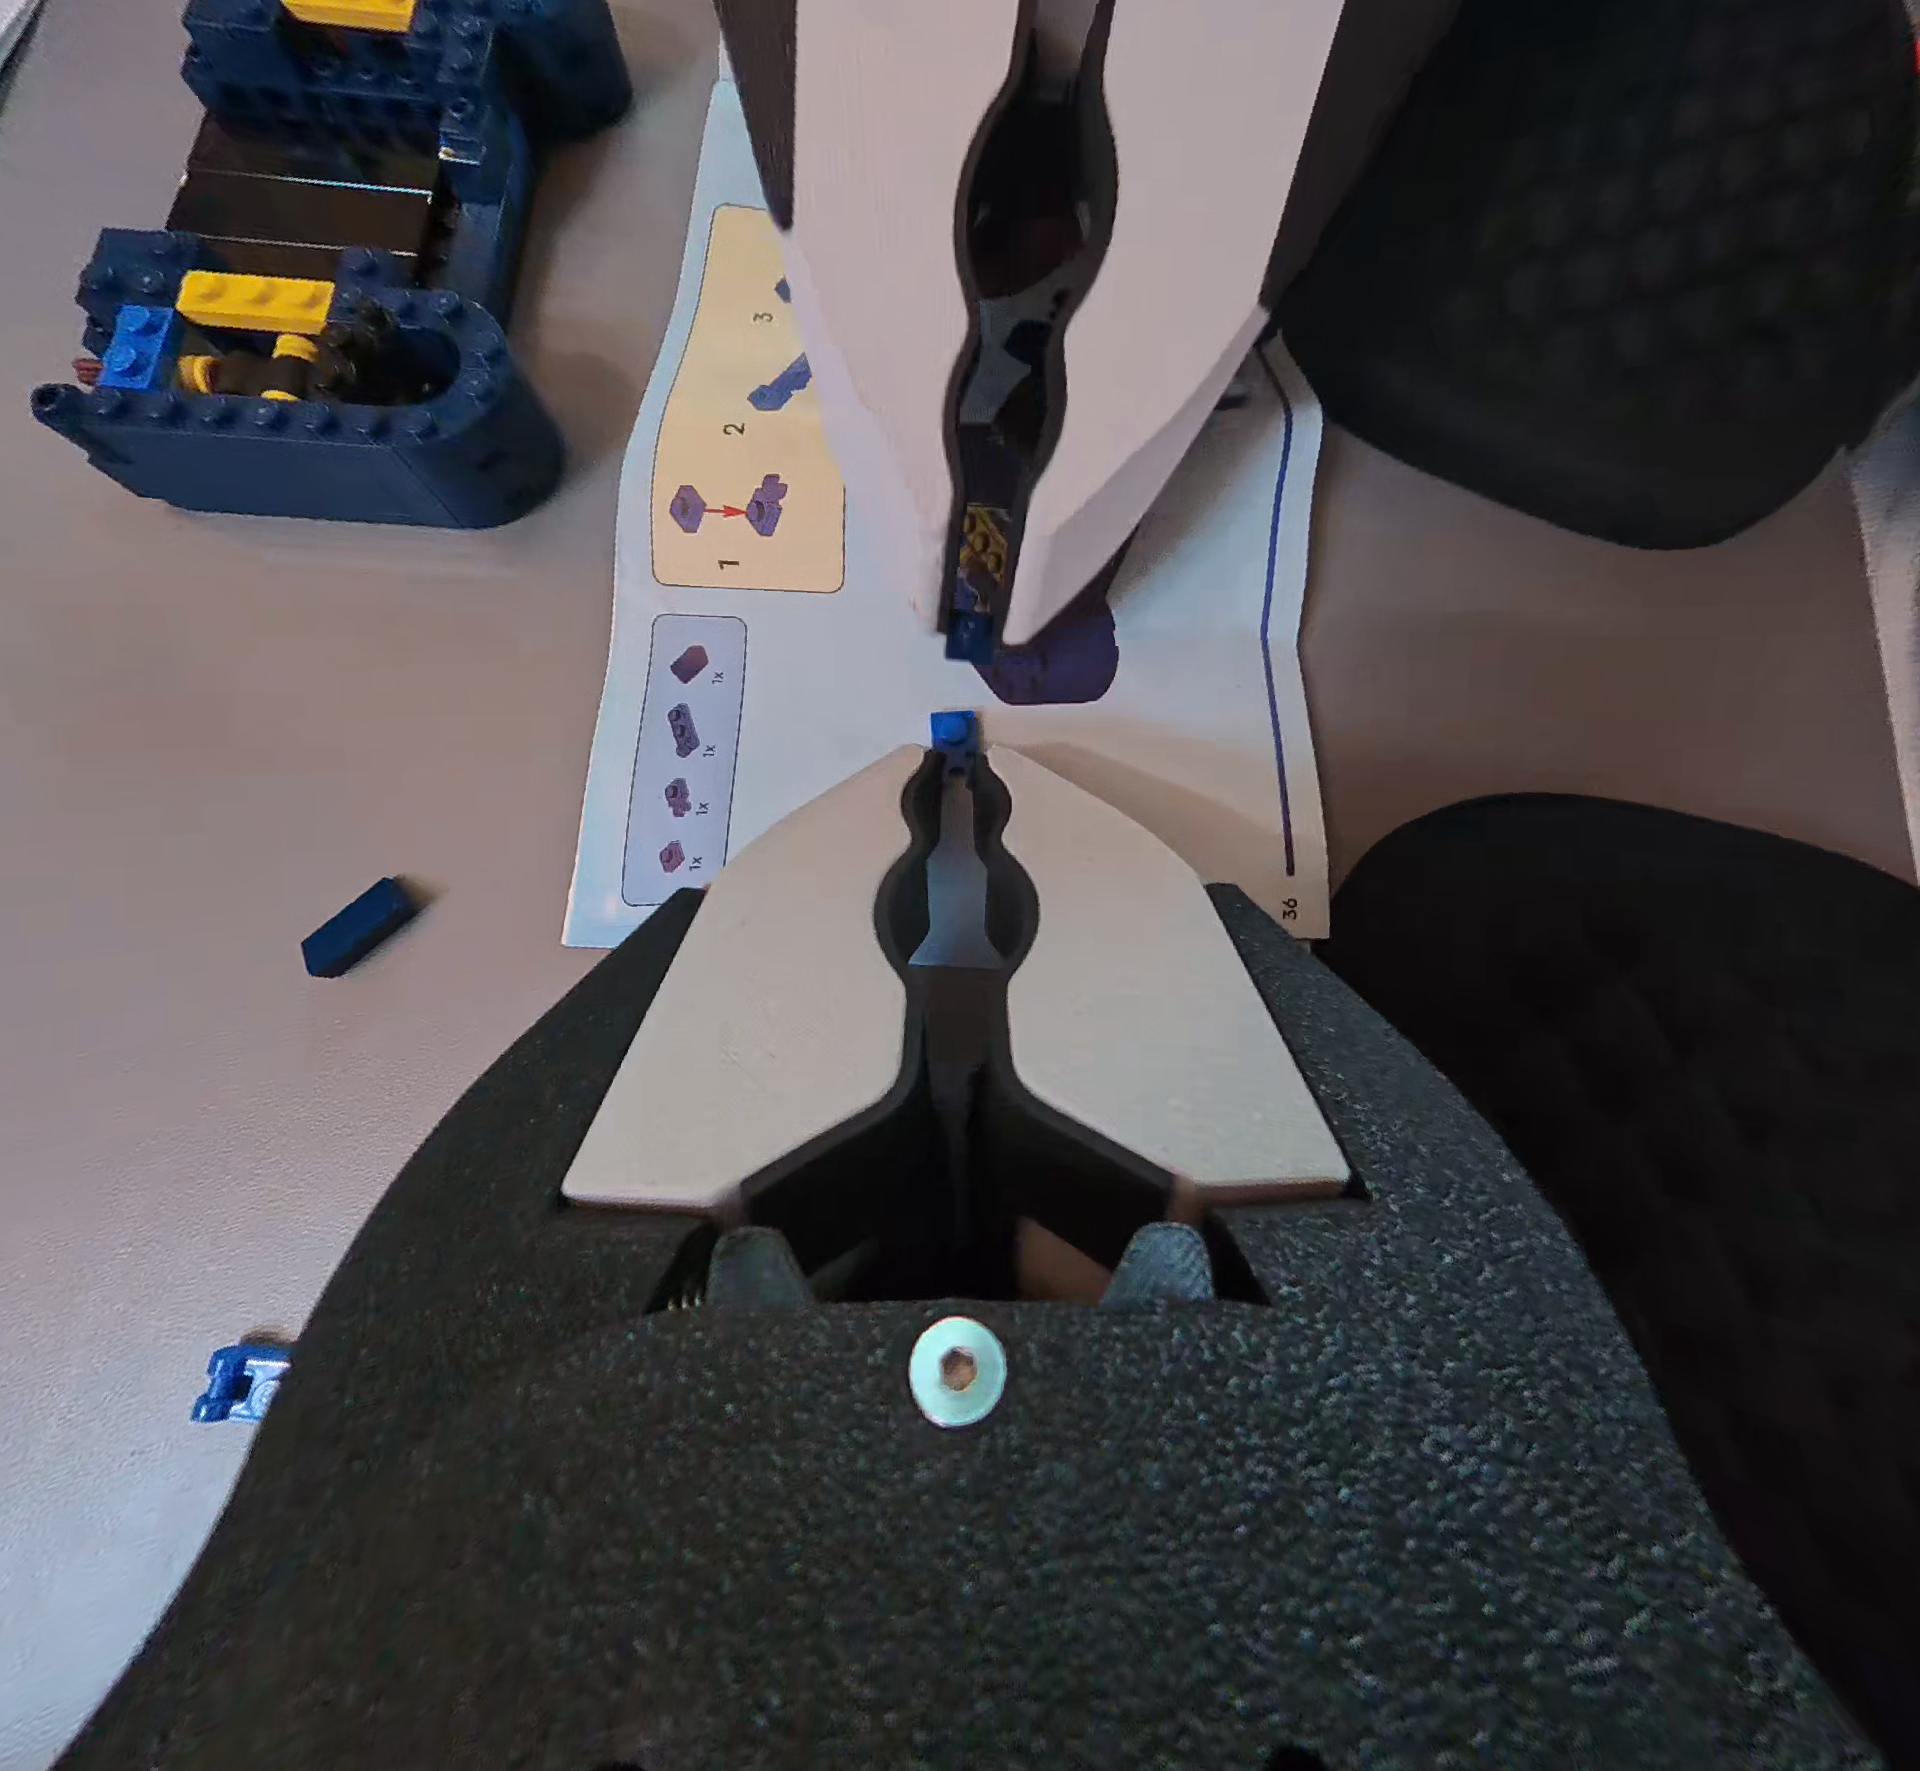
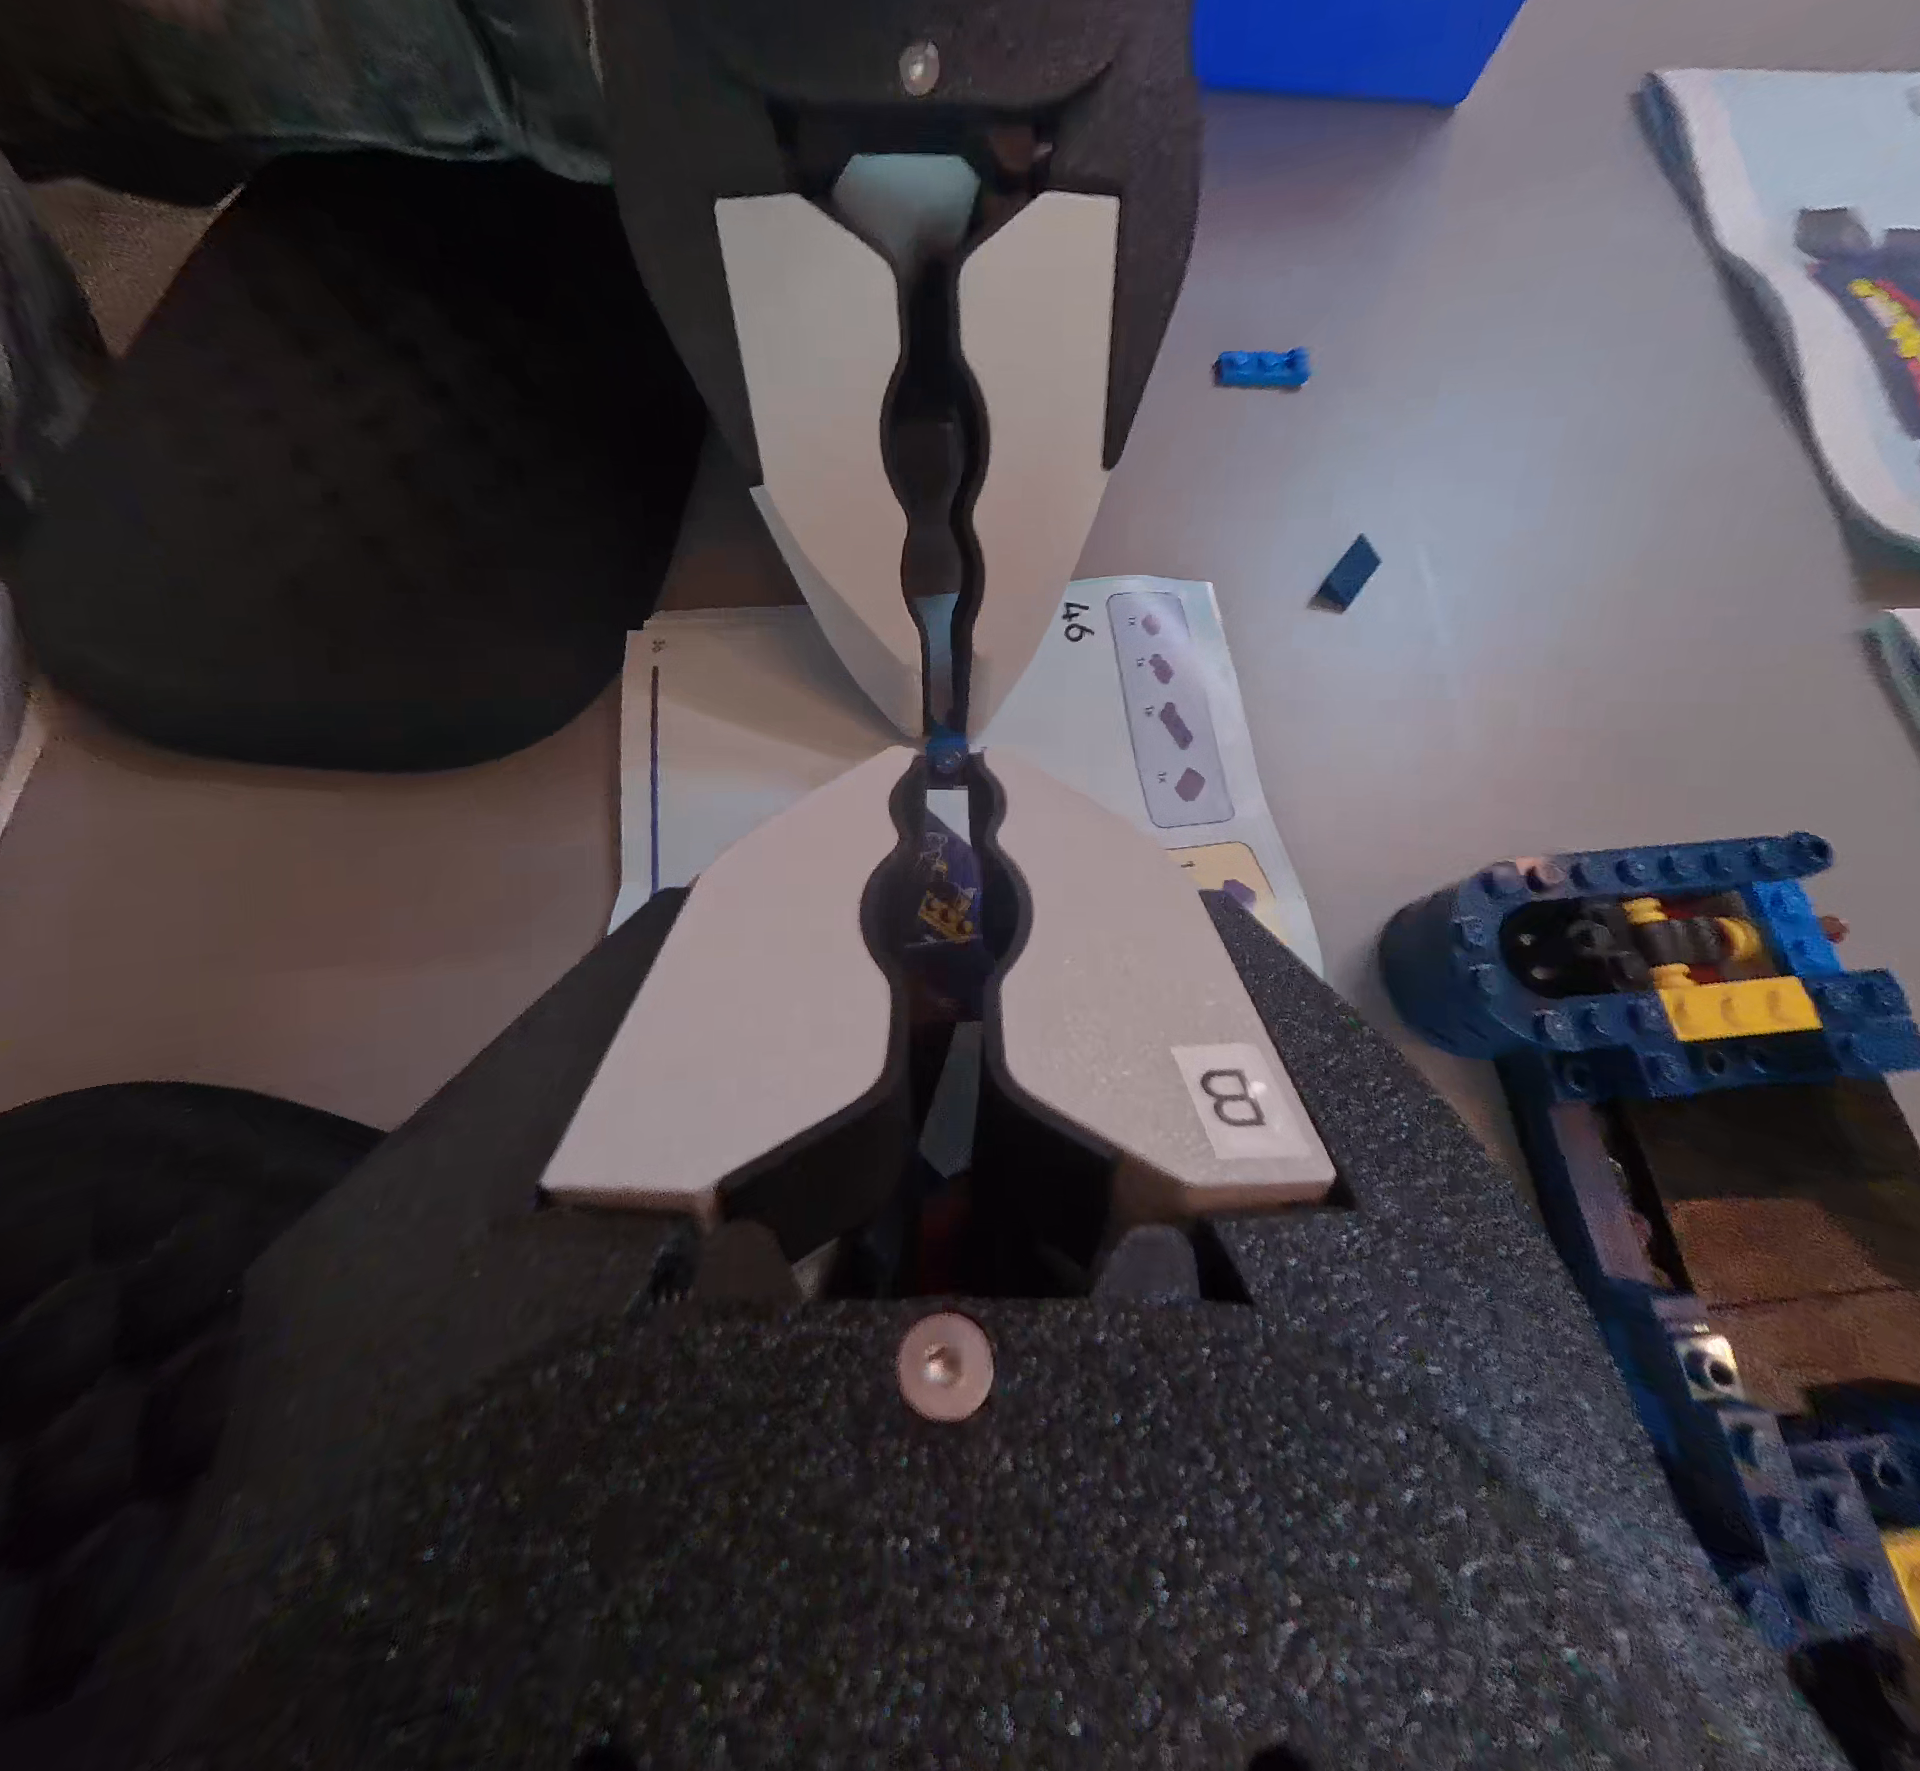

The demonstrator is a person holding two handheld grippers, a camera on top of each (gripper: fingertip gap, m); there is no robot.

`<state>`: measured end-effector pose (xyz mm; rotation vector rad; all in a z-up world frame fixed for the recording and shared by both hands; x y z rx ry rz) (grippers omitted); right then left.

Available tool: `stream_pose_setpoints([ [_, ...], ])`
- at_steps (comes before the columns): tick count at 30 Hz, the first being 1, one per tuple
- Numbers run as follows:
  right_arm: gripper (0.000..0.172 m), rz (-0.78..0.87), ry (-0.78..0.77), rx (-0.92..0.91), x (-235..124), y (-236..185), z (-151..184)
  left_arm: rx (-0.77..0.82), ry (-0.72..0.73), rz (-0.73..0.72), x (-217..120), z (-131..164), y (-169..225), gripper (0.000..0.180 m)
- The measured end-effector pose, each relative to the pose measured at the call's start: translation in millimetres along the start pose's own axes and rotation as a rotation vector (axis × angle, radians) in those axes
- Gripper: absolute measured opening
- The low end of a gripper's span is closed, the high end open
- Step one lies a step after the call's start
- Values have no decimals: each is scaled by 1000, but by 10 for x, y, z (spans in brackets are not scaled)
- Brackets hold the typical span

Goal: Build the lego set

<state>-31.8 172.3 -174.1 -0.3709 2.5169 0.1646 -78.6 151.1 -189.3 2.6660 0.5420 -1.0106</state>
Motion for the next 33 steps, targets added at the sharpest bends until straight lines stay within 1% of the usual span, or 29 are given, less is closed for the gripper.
stream_pose_setpoints([
  [8,7,-56,-107,-62,146,-4,27,-7,3,45,8,-3,-8,5],
  [14,7,-85,-152,-90,164,11,21,-8,4,55,10,-2,-13,5],
  [20,7,-110,-315,-171,177,12,-8,-11,6,57,11,-2,-15,5],
  [28,7,-78,-459,-268,204,-7,-33,-33,10,73,13,-1,-20,5],
  [31,7,-62,-490,-266,208,-12,-37,-26,11,67,14,0,-19,5],
  [33,7,-67,-476,-247,204,-9,-35,-23,11,64,15,-1,-19,5],
])
Point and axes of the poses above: each gripper's, where its closed fingertips meet, x out along the fingers, z out of its underside, y = z × x across the jaws, the point moved 3 cm from there along -x, back along the fingers, and after that the axes turned 2 degrees about z, right-handed, at the moved point
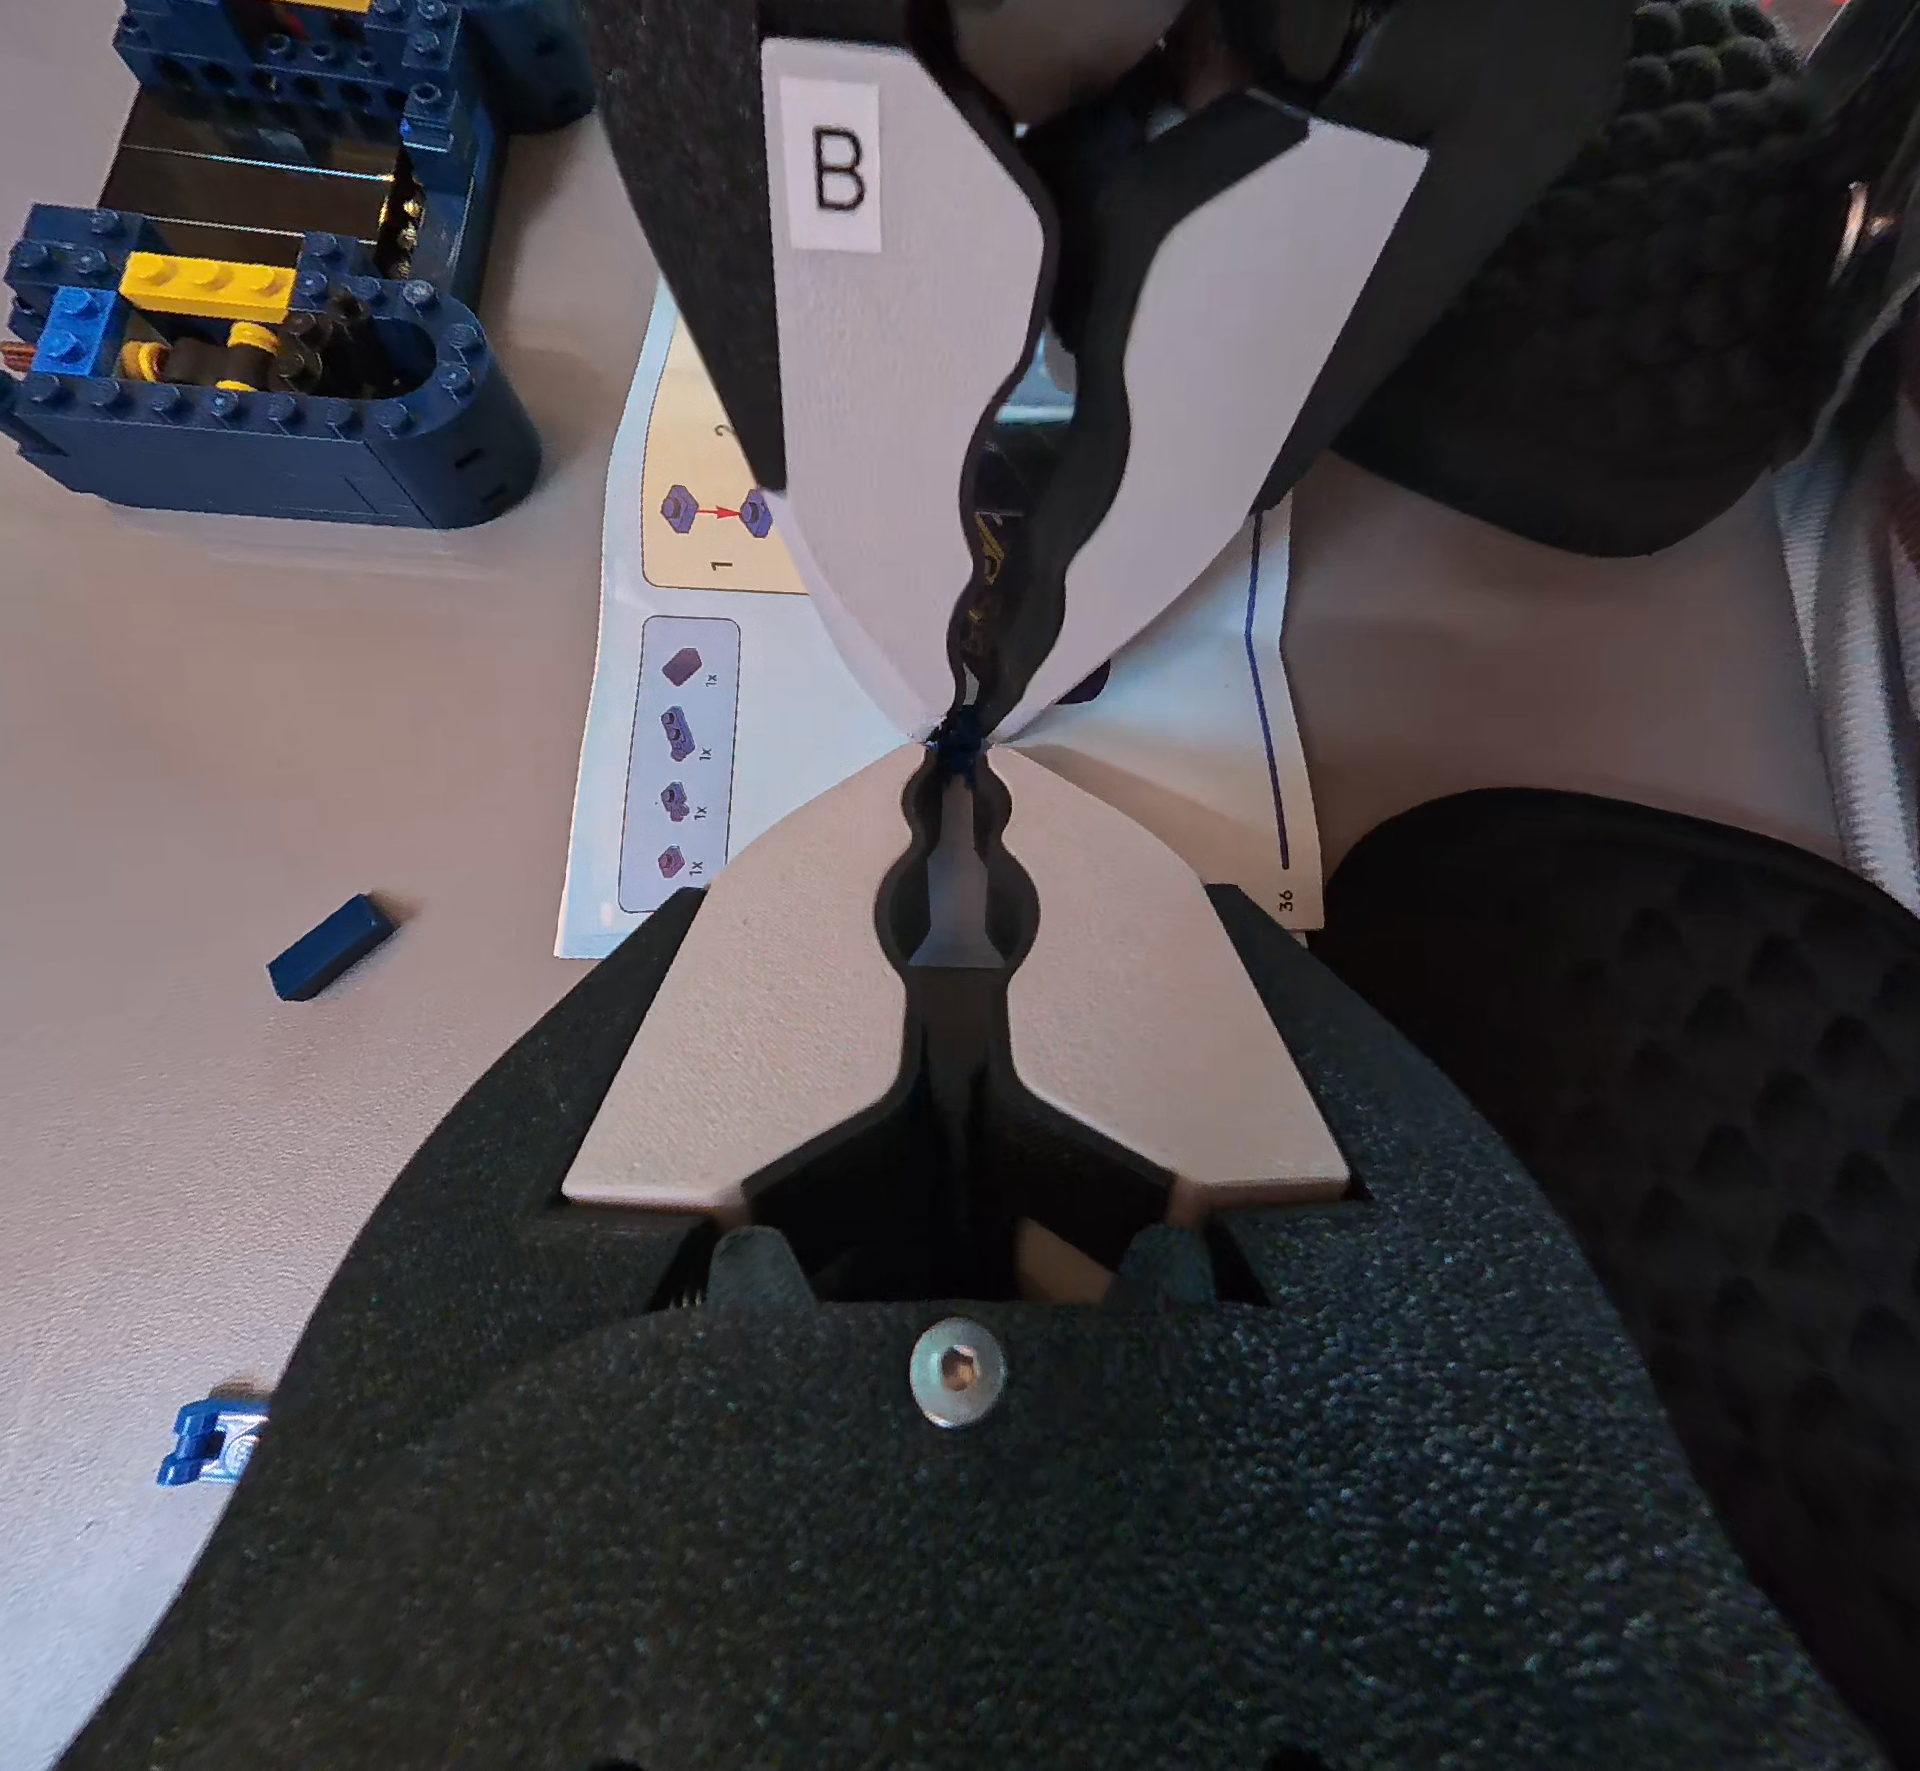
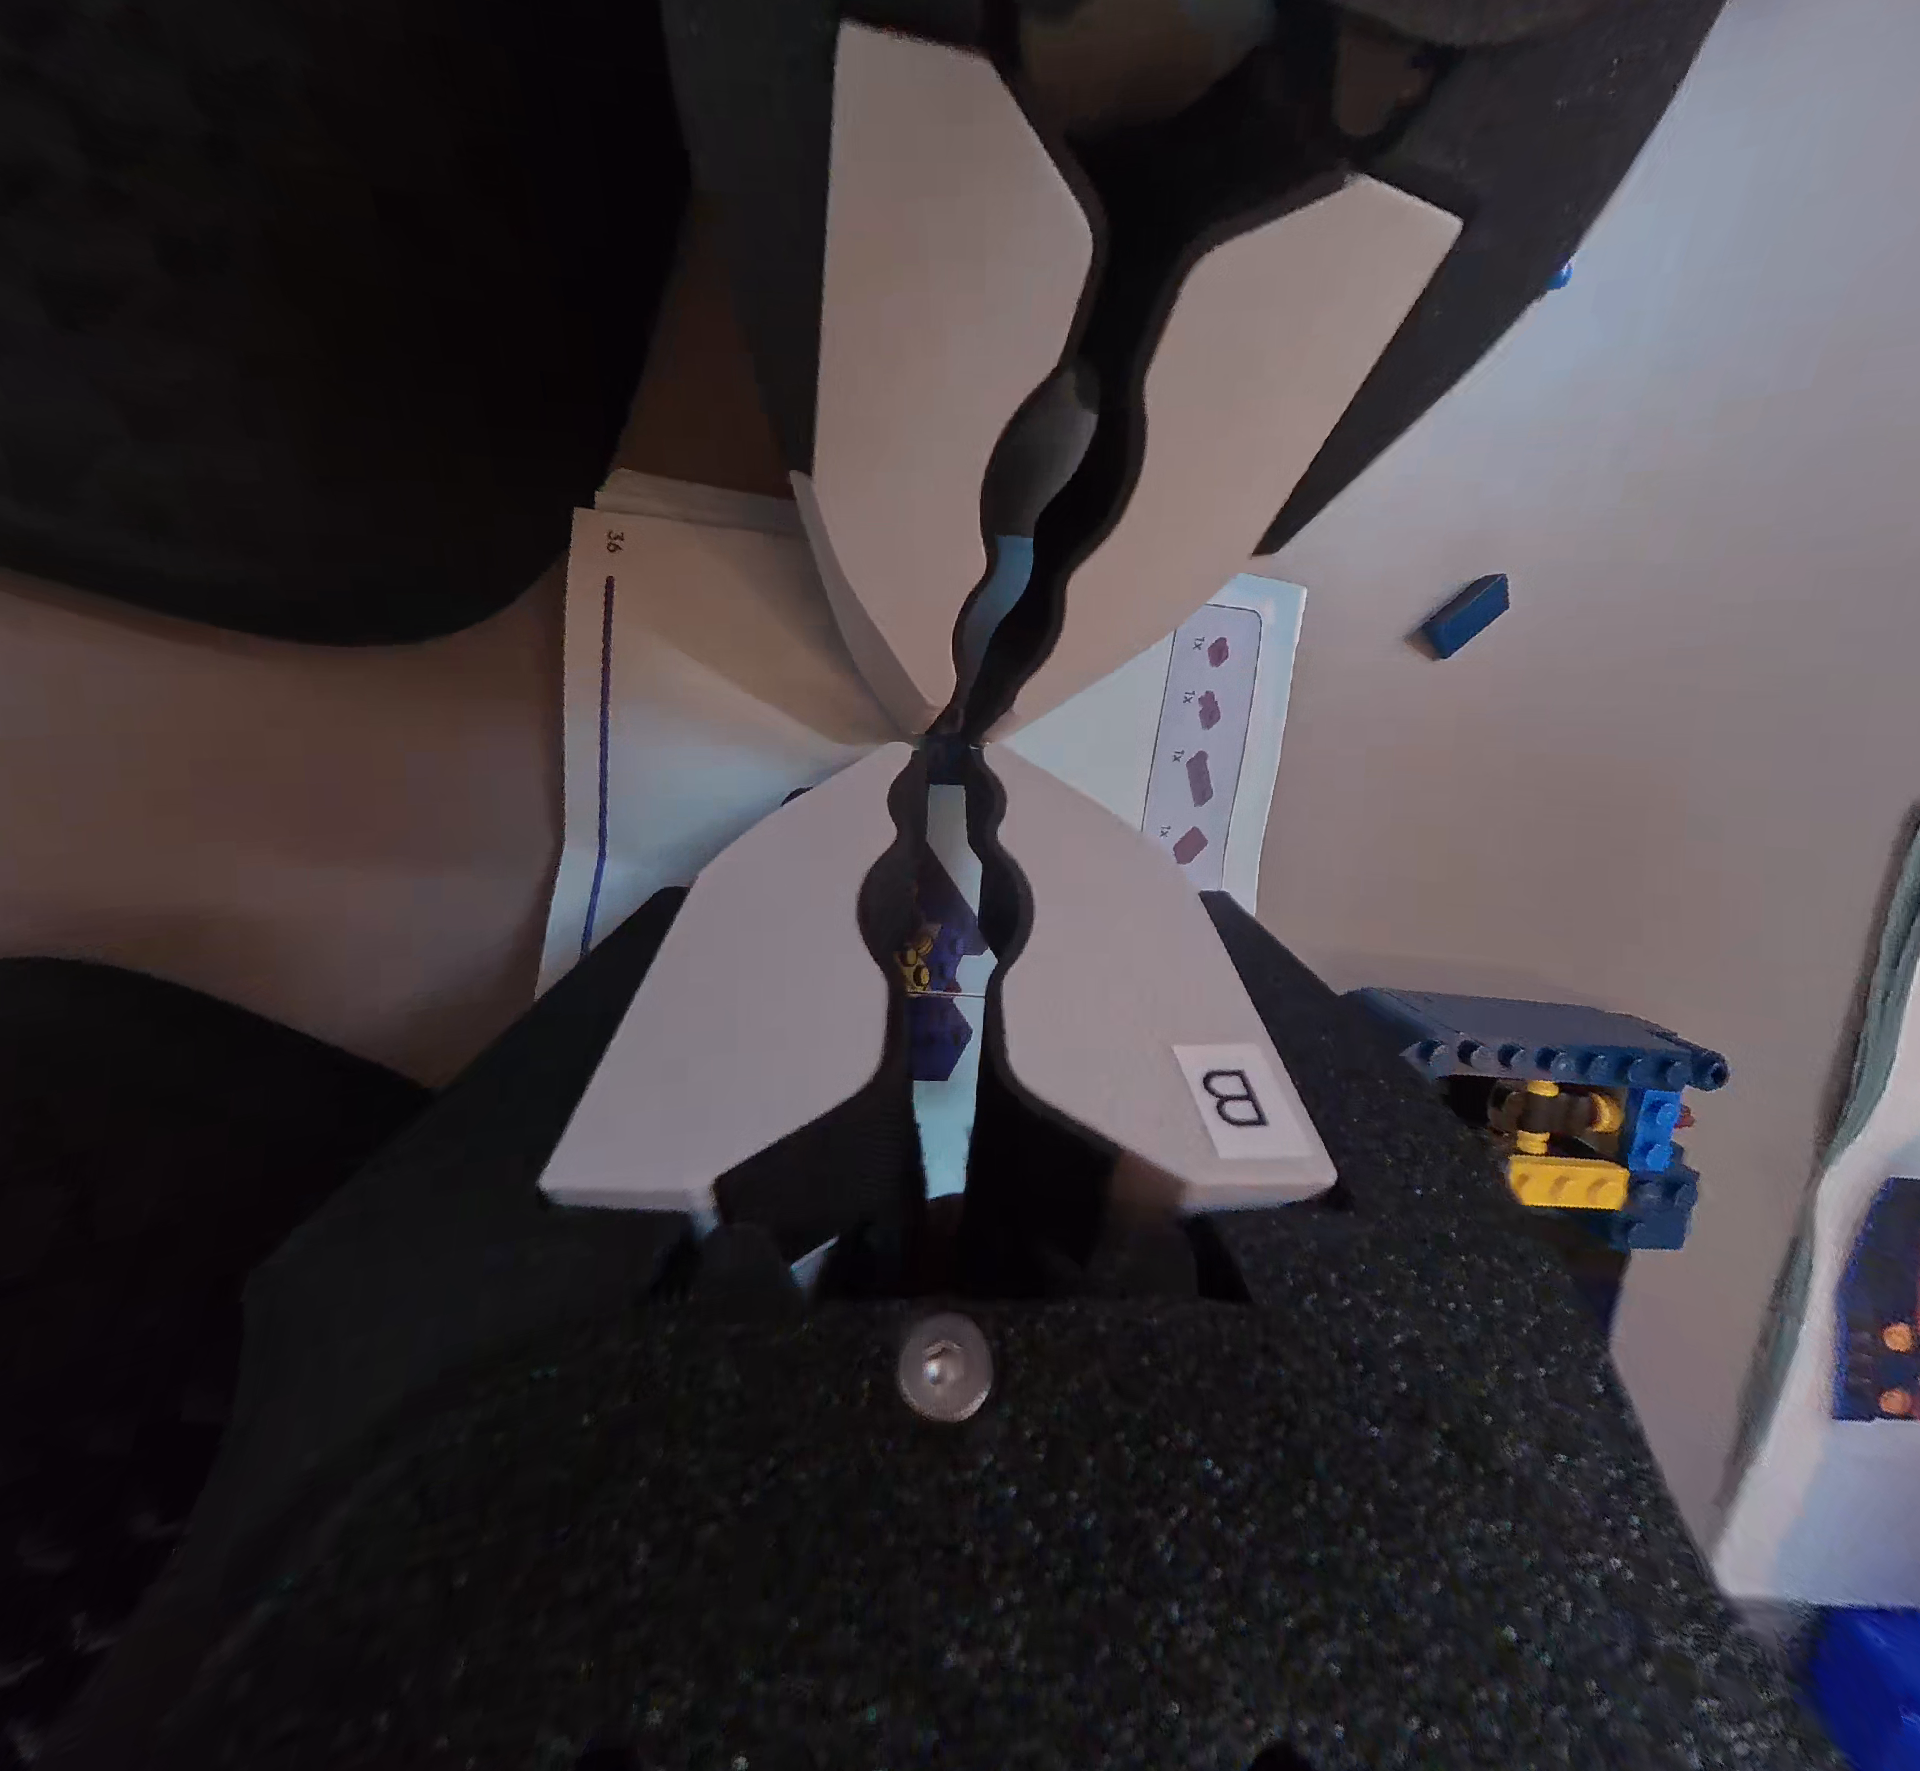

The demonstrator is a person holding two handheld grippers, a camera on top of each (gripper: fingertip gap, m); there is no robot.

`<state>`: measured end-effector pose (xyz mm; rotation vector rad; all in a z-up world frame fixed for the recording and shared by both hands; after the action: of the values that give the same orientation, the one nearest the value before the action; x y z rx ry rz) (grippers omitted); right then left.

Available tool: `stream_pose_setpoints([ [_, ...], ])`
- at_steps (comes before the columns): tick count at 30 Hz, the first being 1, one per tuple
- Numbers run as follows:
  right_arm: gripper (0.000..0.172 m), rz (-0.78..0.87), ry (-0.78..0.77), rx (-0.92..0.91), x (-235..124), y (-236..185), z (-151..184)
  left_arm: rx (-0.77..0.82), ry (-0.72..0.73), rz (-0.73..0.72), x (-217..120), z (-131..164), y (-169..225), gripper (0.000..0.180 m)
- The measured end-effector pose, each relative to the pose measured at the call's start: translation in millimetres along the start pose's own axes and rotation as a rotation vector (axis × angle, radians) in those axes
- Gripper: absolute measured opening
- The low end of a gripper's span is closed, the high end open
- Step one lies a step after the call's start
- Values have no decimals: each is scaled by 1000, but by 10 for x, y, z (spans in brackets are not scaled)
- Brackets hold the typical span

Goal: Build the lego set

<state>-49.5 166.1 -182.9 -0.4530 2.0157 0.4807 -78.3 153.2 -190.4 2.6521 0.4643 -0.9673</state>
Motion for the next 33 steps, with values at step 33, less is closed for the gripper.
stream_pose_setpoints([
  [33,4,196,550,284,-249,53,-1,7,2,-13,-14,8,12,5],
])
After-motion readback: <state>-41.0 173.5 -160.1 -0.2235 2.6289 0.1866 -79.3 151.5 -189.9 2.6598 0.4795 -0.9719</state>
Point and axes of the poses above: each gripper's, where its closed fingertips meet, x out along the fingers, z out of its underside, y = z × x across the jaws, the point moved 3 cm from there along -x, back along the fingers, and after that the axes turned 2 degrees about z, right-handed, at the moved point
